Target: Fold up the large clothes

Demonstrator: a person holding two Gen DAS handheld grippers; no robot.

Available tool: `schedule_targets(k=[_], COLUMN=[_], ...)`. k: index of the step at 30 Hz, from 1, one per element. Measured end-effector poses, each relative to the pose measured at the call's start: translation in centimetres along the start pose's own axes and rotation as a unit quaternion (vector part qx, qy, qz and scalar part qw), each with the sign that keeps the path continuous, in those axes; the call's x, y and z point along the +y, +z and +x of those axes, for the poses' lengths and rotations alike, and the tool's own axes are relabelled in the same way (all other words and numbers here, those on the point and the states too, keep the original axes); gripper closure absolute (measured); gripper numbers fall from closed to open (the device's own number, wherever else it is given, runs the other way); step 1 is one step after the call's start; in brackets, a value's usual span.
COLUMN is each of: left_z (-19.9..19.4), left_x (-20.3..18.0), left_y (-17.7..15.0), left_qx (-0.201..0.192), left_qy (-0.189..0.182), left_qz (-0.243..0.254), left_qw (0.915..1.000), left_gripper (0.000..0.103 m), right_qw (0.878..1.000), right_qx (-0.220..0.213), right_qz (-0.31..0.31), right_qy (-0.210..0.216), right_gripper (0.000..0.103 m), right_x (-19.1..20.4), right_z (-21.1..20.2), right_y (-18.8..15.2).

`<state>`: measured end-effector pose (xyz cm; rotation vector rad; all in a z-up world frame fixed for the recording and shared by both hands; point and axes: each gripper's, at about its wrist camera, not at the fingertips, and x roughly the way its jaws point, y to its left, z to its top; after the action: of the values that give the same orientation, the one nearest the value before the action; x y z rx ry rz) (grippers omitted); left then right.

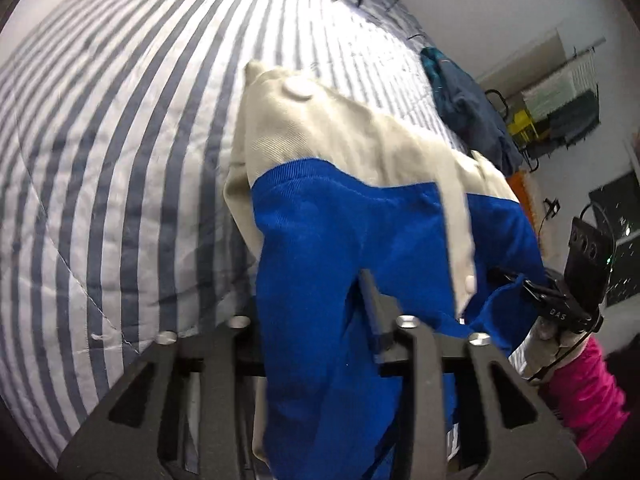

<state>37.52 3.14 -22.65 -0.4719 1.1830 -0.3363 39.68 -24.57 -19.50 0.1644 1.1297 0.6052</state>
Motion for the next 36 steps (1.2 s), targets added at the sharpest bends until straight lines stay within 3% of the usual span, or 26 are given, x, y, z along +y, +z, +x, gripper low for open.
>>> schedule_targets(k=[1, 2, 5, 6, 8, 10, 13, 17, 24, 36], left_z=[0.3, 0.6, 1.0, 1.1, 1.3, 1.1, -0.3, -2.0, -2.7, -1.6], left_x=[0.6, 1.2, 1.2, 0.9, 0.5, -0.8, -3.6, -6.1, -9.9, -13.4], left_y=[-0.1, -0.2, -0.4, -0.3, -0.3, -0.2, -0.3, -0.2, 0.1, 1.9], left_qx=[0.003, 0.006, 0.0, 0.0, 0.001, -0.006, -0.027, -0.048, -0.066, -0.079], left_qy=[0.004, -0.002, -0.016, -0.012, -0.015, 0.0, 0.028, 0.021, 0.015, -0.005], left_qz=[-0.012, -0.021, -0.025, -0.02, -0.021, -0.01, 0.044, 0.075, 0.117, 0.147], left_qw=[0.9999, 0.9998, 0.9995, 0.9997, 0.9997, 0.9999, 0.9983, 0.9958, 0.9909, 0.9859], left_gripper=[0.041, 0.037, 0.036, 0.038, 0.054, 0.067, 0.077, 0.079, 0.08, 0.08], right_qw=[1.0, 1.0, 0.996, 0.996, 0.997, 1.0, 0.998, 0.992, 0.983, 0.975], right_qx=[0.004, 0.01, 0.01, 0.01, 0.01, 0.006, -0.005, -0.015, -0.045, -0.077], right_qz=[0.014, 0.026, 0.072, 0.077, 0.058, 0.015, -0.04, -0.083, -0.084, -0.088], right_qy=[0.004, 0.01, 0.048, 0.053, 0.042, 0.009, -0.039, -0.098, -0.156, -0.192], right_gripper=[0.058, 0.053, 0.052, 0.054, 0.066, 0.074, 0.081, 0.083, 0.083, 0.084], right_x=[-0.7, -1.3, -2.8, -2.9, -2.0, -0.3, 2.1, 4.2, 4.6, 3.1], right_z=[0.4, 1.0, 2.2, 2.3, 2.0, 1.3, -0.1, -1.6, -5.1, -8.0], right_y=[-0.3, -0.5, -1.0, -1.0, -0.5, -0.2, 0.3, 0.8, 1.5, 2.3])
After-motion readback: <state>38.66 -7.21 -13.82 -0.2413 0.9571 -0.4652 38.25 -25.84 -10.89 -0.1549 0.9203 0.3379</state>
